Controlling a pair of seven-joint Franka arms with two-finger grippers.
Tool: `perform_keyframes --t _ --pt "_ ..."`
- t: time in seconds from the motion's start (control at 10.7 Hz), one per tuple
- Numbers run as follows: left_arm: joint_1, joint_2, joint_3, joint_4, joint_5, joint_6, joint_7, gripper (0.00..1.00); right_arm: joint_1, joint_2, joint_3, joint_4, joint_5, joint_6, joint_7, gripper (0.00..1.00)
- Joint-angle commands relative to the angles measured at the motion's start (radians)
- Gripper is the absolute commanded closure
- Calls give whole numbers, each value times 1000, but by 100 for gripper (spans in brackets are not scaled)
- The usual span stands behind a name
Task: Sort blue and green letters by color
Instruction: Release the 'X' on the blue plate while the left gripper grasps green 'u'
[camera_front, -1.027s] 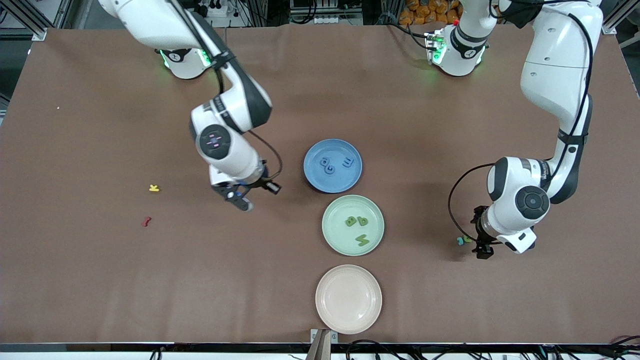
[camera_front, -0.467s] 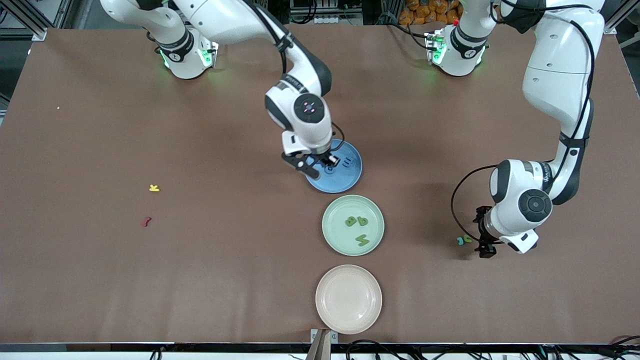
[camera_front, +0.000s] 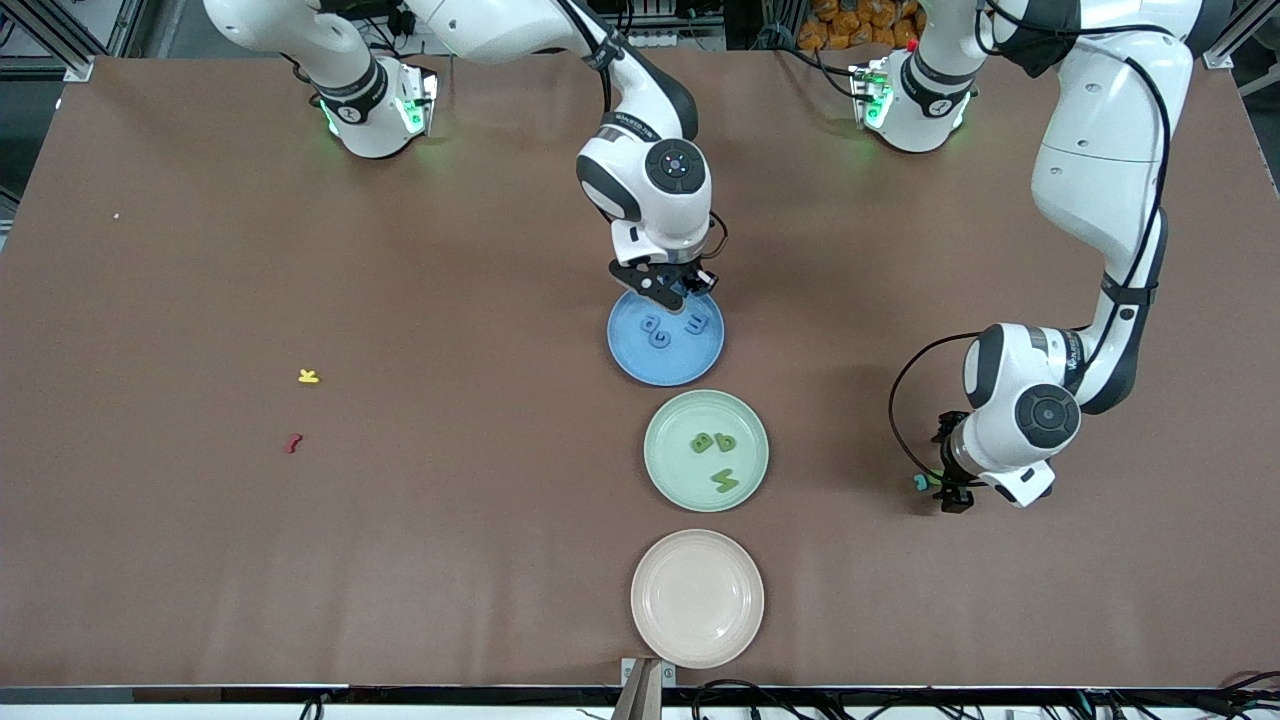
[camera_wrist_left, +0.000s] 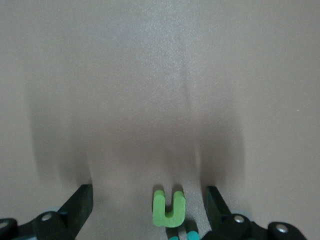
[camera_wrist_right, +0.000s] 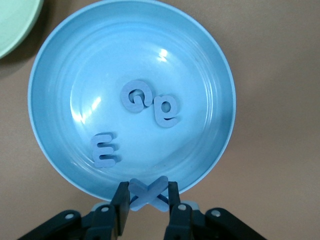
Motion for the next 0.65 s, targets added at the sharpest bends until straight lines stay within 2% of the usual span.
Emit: perform_keyframes --t 0.0,0.09,0.19,0.28,0.37,0.56 --pt "-4 15 -1 19 10 -4 12 0 -16 16 -9 42 -15 -2 7 44" --pt "-4 16 -1 19 6 -4 8 0 -28 14 -10 45 -15 -2 6 31" --pt "-18 24 -1 19 1 -3 -1 21 -39 11 -12 60 -15 -4 1 29" --pt "-16 24 -1 19 -3 -3 -6 82 -53 4 -14 72 -15 -11 0 28" --pt "-13 18 -3 19 -3 -1 -8 100 -70 -4 -15 88 -15 -17 -2 24" --pt "-13 20 -3 20 -5 -1 -8 100 -76 -65 -81 108 -14 -82 -20 8"
